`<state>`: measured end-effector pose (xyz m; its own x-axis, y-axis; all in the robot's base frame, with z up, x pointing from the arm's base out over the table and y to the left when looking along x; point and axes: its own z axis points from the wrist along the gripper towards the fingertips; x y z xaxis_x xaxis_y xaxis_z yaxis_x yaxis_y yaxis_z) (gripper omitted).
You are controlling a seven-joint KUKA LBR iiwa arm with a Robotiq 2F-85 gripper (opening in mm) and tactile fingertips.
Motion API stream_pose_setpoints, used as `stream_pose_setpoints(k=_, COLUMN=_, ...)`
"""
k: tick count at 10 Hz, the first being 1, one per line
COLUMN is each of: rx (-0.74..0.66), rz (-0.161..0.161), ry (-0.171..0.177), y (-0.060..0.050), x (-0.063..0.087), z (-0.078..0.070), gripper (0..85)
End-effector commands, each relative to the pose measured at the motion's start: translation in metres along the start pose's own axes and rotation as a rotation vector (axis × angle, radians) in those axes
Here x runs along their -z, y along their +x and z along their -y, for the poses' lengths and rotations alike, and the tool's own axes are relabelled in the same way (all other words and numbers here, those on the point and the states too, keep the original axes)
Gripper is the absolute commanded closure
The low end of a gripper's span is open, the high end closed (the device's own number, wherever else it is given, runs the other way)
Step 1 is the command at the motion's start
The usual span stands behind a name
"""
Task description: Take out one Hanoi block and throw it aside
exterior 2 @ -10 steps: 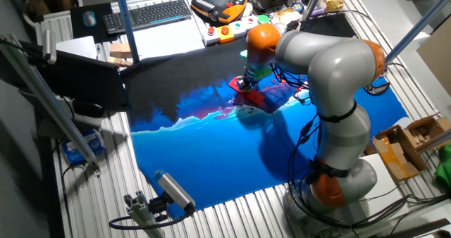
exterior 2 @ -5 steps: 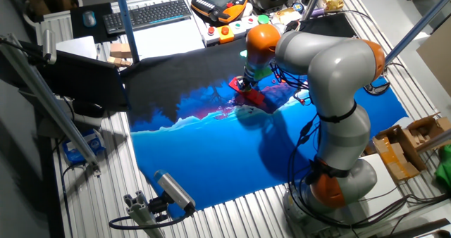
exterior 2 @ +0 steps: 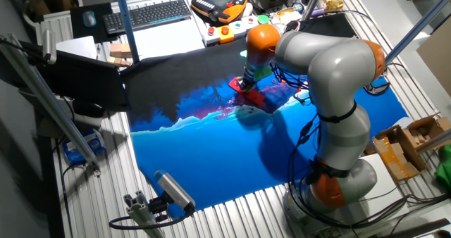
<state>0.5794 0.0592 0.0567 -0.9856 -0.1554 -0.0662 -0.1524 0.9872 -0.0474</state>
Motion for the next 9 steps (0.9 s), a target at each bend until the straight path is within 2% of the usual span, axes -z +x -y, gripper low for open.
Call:
stream_pose_setpoints(k=1, rx=0.002, rz=0.001, ry=0.003, y=0.0002, x=0.0002, z=0.0001, gripper=47.0)
stream_pose_setpoints(k=4, rx=0.002, rz=0.001, ry=0.003, y=0.0002, x=0.0003, z=0.0001, gripper=51.3)
stream_pose_setpoints(k=9, rx=0.002, rz=0.001, ry=0.005, y=0.0001, x=0.0027, z=-0.0003, gripper=48.7)
